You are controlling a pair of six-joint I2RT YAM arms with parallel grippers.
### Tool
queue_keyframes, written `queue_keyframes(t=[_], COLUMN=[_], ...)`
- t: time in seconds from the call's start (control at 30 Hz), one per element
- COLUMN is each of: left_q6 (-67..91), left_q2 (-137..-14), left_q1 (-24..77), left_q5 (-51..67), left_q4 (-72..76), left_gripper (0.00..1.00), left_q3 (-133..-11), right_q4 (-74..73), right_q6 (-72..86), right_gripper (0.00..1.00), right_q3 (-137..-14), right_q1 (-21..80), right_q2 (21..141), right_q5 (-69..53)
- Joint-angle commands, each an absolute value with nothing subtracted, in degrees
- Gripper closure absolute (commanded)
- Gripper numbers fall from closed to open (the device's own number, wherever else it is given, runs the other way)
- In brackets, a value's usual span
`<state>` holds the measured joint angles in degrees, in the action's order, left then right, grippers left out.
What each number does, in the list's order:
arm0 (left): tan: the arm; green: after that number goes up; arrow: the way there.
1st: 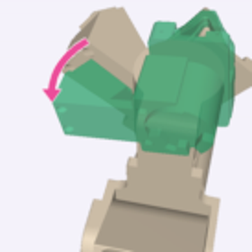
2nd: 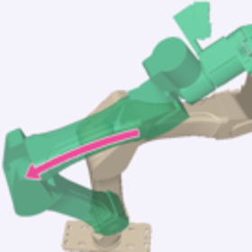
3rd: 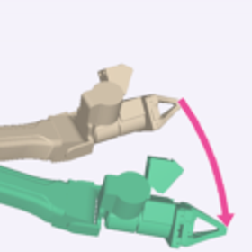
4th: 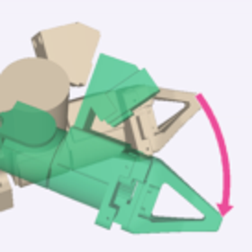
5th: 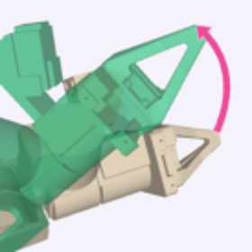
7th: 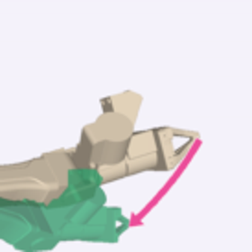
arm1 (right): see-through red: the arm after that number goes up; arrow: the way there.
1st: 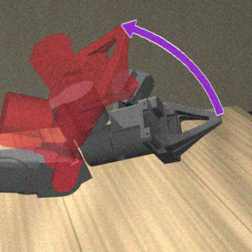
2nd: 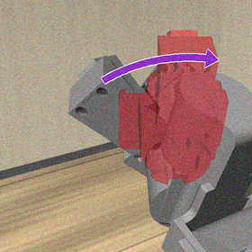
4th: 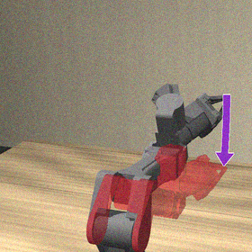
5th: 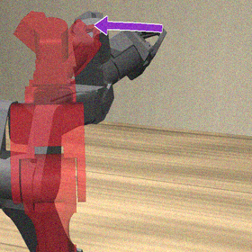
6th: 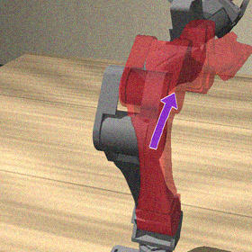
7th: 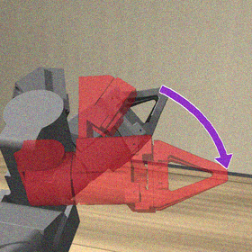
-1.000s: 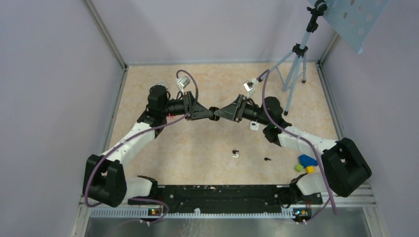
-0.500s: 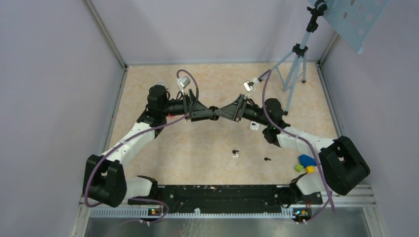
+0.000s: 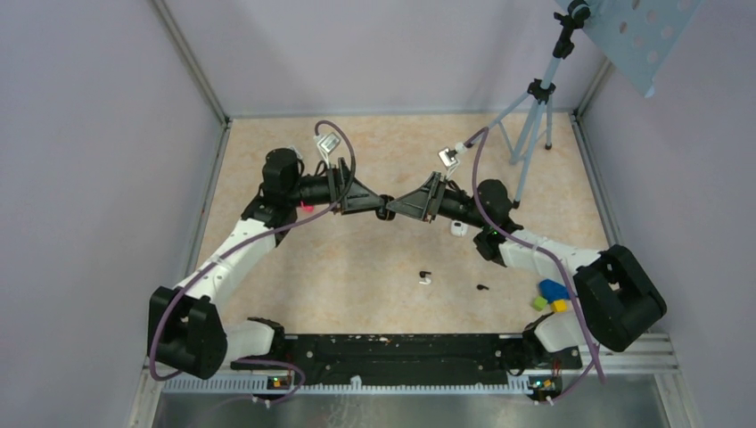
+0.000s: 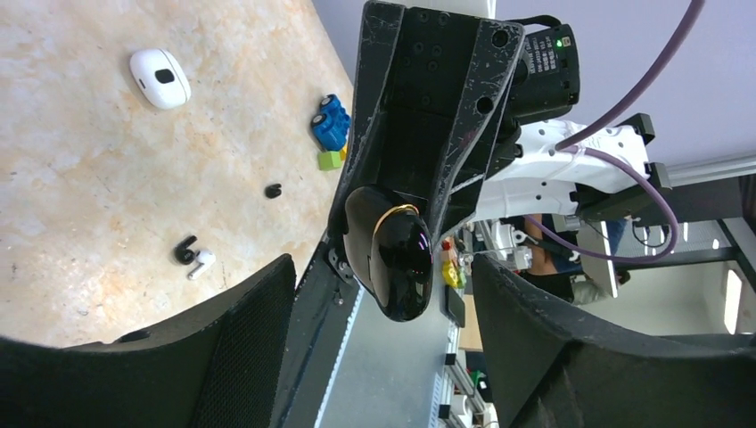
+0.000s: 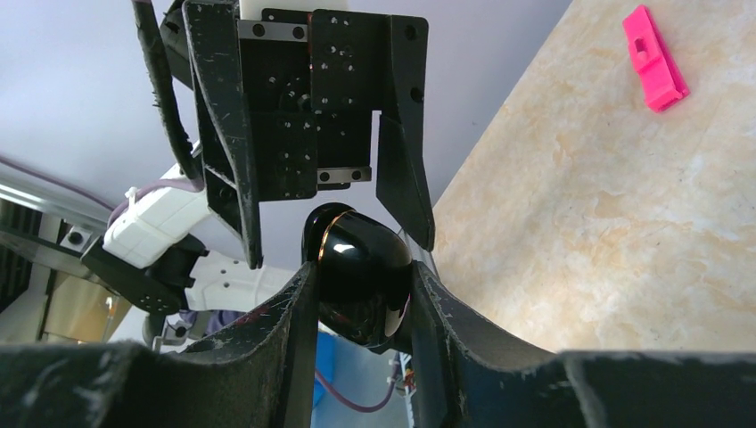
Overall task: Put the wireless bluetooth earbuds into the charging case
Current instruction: Open the charging case.
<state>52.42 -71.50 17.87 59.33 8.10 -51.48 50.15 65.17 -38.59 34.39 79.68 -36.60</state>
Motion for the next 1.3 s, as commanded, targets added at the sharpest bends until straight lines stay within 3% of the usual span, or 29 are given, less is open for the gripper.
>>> queue_keyframes(t=[0.0,0.13,0.63,1.03,1.27], left_q6=[47.5,41.8,37.0,30.7,28.3], left_q2=[-69.2,-68.8,-69.3,-70.2,-69.2], left_q1=[17.4,16.8,19.8,21.3,20.9], left_q5=[57.9,55.6,53.7,47.2,43.8], left_q4=[3.1,-5.5,-8.0,-16.7,-20.1], left_gripper=[0.24,0.27,0.22,0.31,0.32], left_q3=[-53.8,-56.4,-59.8,-61.7,-63.0], right_q4=[54.1,53.9,55.3,54.9,54.3], right_q6=[65.1,65.0,65.9,65.8,65.4], right_gripper=[1.0,1.0,1.0,1.0,1.0], right_q3=[-39.3,-39.2,-40.2,-39.8,-39.5], right_q1=[34.7,34.5,34.6,34.5,34.6], right_q2=[79.7,79.5,81.0,80.6,80.0], right_q5=[-37.9,-38.0,-38.9,-38.7,-38.6])
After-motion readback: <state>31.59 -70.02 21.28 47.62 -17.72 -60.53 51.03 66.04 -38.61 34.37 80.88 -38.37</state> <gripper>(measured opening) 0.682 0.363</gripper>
